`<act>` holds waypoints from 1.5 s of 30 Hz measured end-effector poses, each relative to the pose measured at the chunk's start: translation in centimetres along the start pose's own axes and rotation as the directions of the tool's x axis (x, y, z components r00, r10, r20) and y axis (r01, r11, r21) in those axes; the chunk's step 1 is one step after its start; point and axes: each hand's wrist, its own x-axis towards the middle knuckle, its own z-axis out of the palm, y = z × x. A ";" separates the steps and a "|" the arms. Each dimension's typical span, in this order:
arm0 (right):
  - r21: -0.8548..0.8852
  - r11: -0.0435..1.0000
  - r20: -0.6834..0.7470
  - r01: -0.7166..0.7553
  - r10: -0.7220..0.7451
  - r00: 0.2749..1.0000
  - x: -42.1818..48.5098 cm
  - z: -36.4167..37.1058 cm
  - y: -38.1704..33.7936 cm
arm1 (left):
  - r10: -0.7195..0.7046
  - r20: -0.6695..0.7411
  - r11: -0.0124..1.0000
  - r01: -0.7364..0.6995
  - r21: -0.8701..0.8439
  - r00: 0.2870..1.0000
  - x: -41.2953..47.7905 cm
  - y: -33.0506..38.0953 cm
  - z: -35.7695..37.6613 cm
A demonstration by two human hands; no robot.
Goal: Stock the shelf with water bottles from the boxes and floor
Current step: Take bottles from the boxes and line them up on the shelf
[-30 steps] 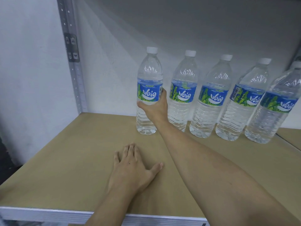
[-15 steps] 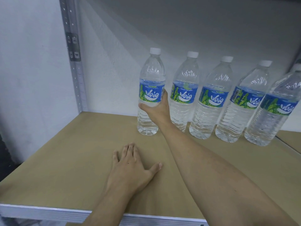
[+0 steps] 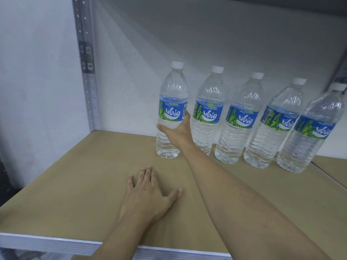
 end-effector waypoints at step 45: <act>-0.666 0.742 0.663 0.077 0.542 0.517 -46.6 9.3 2.4 | -0.384 0.374 0.860 0.475 -0.187 0.844 -34.9 -23.7 4.5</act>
